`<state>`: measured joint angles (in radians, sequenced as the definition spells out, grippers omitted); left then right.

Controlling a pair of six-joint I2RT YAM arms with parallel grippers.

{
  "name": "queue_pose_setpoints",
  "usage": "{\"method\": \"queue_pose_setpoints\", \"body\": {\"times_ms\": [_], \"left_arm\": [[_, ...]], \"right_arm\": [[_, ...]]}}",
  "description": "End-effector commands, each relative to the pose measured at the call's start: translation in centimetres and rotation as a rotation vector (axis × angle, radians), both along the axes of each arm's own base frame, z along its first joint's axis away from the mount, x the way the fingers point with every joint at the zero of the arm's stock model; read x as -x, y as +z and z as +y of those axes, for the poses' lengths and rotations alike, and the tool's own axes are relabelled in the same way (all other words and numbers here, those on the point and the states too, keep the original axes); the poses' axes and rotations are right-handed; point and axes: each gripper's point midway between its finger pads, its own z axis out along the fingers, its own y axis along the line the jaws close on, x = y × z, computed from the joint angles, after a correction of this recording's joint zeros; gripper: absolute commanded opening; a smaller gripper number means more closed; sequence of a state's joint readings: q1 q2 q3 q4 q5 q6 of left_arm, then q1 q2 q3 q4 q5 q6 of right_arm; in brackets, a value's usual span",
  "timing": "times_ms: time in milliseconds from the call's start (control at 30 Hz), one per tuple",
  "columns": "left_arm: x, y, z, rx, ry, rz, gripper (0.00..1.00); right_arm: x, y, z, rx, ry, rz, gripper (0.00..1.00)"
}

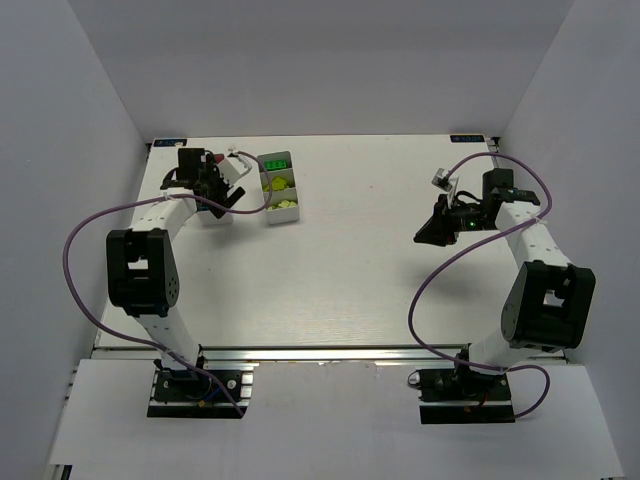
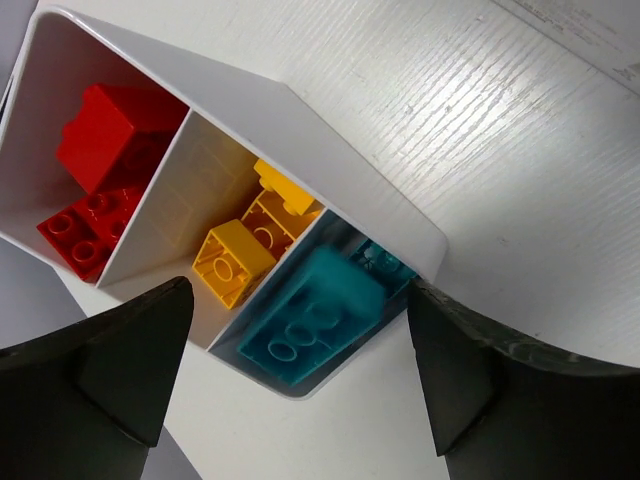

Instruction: Sort the legos into containers by color

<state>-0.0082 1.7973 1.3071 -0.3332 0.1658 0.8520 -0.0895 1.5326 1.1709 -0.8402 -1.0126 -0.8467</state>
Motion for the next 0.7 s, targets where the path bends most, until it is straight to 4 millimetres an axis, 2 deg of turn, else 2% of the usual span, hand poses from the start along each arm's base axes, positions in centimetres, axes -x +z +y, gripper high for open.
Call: {"method": "queue_pose_setpoints", "body": {"times_ms": [0, 200, 300, 400, 433, 467, 500, 533, 567, 600, 633, 667], "left_arm": [[-0.3, 0.8, 0.1, 0.01, -0.001, -0.021, 0.98], [-0.2, 1.5, 0.2, 0.015, 0.01, -0.034, 0.98], [-0.4, 3.1, 0.0, 0.04, 0.031, -0.071, 0.98], [-0.5, 6.1, -0.5, 0.118, 0.072, -0.13, 0.98], [-0.5, 7.3, -0.7, 0.156, 0.094, -0.155, 0.98], [-0.3, 9.3, -1.1, 0.208, 0.119, -0.193, 0.98], [-0.1, 10.4, -1.7, 0.314, 0.179, -0.2, 0.98], [0.3, 11.2, -2.3, 0.372, 0.193, -0.203, 0.98], [1.3, 12.4, -2.8, 0.439, 0.209, -0.218, 0.98], [1.8, 13.2, -3.8, 0.56, 0.247, -0.216, 0.98], [2.5, 13.6, -4.4, 0.613, 0.249, -0.214, 0.98], [4.0, 14.4, -5.1, 0.719, 0.281, -0.222, 0.98]], "right_arm": [[-0.4, 1.1, 0.3, -0.021, 0.02, -0.027, 0.27], [-0.4, 1.0, 0.4, -0.023, 0.024, -0.026, 0.27], [-0.4, 1.1, 0.4, -0.024, 0.026, -0.029, 0.27], [-0.3, 1.2, 0.4, -0.019, 0.032, -0.042, 0.27], [-0.4, 1.3, 0.3, -0.011, 0.033, -0.054, 0.3], [-0.6, 1.4, 0.2, -0.004, 0.034, -0.066, 0.33], [-1.0, 1.6, 0.1, 0.007, 0.033, -0.089, 0.36], [-1.3, 1.7, -0.1, 0.029, 0.02, -0.104, 0.59], [-1.6, 1.8, -0.2, 0.04, 0.012, -0.117, 0.89], [-2.7, 2.0, -0.4, 0.059, -0.006, -0.163, 0.89], [-3.4, 1.8, -1.0, 0.092, -0.069, -0.138, 0.89], [-4.0, 1.9, -1.1, 0.105, -0.094, -0.147, 0.89]]}}
